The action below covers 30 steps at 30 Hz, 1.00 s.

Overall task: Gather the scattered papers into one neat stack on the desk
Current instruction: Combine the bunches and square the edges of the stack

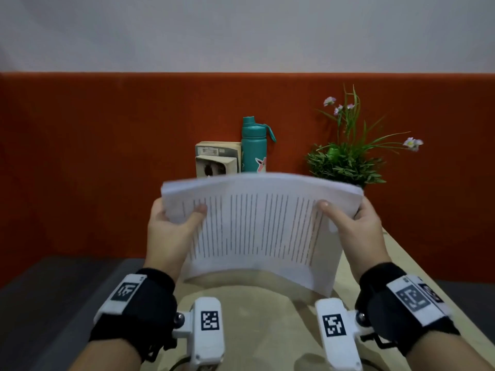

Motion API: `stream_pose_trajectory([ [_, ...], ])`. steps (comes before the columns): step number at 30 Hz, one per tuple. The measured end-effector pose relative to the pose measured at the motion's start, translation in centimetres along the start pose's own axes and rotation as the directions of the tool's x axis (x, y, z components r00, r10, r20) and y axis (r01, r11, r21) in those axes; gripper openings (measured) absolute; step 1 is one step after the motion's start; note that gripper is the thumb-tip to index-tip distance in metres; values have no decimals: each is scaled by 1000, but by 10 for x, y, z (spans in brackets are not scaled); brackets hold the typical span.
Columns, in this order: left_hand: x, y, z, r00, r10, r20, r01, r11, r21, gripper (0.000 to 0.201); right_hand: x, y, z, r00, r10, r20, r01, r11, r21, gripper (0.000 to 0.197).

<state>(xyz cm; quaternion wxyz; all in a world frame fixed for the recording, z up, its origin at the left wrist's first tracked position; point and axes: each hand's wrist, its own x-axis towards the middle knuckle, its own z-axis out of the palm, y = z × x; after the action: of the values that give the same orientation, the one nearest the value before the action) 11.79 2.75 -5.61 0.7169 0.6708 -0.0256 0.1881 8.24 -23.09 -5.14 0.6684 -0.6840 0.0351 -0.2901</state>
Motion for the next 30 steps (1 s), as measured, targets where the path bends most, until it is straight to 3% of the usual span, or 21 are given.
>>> stream_pose_trajectory([
  [2,-3,-7,-4,996,-82,40,82,997,0,41,-2,4,-2,999,37,14,-37,999,1,31],
  [6,-3,-11,-7,996,-69,51,68,998,16,13,0,3,-2,999,35,-1,-35,999,18,22],
  [9,-5,-15,-4,999,-43,-8,43,999,-2,13,-3,7,3,998,61,-5,-61,998,10,16],
  [11,-9,-19,-3,997,-73,-12,73,997,22,16,-6,12,7,994,110,0,-110,992,-56,24],
  [13,-8,-16,-5,997,-74,11,74,995,64,18,-5,3,7,995,78,-64,-88,980,-176,46],
  [15,-1,1,-5,998,-5,60,-4,990,140,18,-2,-20,5,986,-122,-116,57,890,-453,80],
  [16,3,13,-4,993,62,98,-81,976,202,17,-2,-34,7,965,-254,-66,163,777,-608,91],
  [18,8,44,3,960,206,191,-259,913,314,11,0,-58,18,912,-385,139,345,541,-767,96],
  [19,9,60,9,934,266,237,-337,874,350,9,2,-67,24,903,-363,229,398,509,-763,90],
  [21,14,86,20,878,372,301,-470,786,400,9,10,-76,31,901,-305,307,433,630,-644,57],
  [24,16,112,31,819,478,318,-574,694,435,12,14,-80,29,917,-304,257,389,826,-408,23],
  [26,16,114,35,786,578,219,-581,569,582,32,13,-75,23,935,-293,201,344,890,-301,14],
  [27,18,108,34,791,602,113,-509,544,667,53,10,-71,20,947,-277,163,310,922,-233,8],
  [28,17,100,33,812,584,-16,-418,599,683,74,9,-65,18,961,-249,121,267,950,-162,3],
  [29,13,91,33,865,491,-106,-333,718,612,88,7,-59,17,973,-214,83,221,971,-92,4],
  [30,8,80,34,932,340,-123,-254,856,450,92,4,-51,17,982,-177,59,179,983,-30,7],
])
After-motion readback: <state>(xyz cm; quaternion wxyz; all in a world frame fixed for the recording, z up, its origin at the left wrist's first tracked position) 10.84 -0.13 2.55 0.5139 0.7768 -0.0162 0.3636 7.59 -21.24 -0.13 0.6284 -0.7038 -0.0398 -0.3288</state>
